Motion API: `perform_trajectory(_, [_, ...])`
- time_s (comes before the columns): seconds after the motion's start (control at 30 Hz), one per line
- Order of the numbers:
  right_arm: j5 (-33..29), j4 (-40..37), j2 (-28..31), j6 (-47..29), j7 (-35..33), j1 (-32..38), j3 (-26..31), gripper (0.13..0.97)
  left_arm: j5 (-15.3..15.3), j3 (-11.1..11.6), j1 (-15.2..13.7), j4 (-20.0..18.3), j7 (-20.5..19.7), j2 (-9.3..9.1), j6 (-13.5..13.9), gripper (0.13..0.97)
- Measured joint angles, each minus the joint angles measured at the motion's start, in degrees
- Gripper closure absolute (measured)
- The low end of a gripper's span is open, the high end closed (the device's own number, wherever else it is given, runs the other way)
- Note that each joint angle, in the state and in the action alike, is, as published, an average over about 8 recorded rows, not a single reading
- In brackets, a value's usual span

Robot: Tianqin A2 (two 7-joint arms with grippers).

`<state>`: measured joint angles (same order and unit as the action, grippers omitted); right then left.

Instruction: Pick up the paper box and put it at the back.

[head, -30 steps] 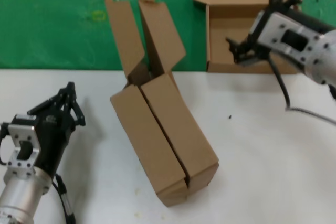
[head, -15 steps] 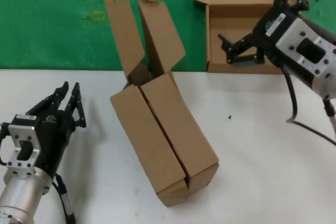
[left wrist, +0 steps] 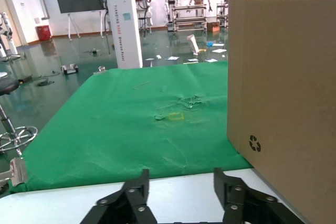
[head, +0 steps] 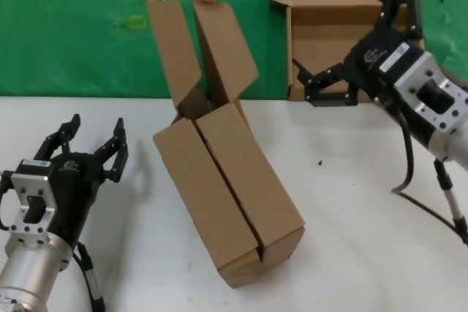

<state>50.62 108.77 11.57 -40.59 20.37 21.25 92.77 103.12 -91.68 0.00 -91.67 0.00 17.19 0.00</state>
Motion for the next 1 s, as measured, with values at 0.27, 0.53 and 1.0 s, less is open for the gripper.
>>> perform_trajectory(0.27, [7.5, -2.5, 0.8, 5.8, -2.9, -3.0, -0.2, 0.129, 0.0, 0.0, 0.0, 0.0, 0.0, 0.00, 0.0, 0.600])
perform_trajectory(0.53, [15.1, -4.9, 1.6, 11.7, -5.9, -6.1, -0.3, 0.129, 0.0, 0.0, 0.0, 0.0, 0.0, 0.00, 0.0, 0.406])
perform_trajectory(1.0, [28.3, -9.2, 3.0, 21.9, -11.0, -11.5, -0.6, 0.129, 0.0, 0.0, 0.0, 0.0, 0.0, 0.00, 0.0, 0.226])
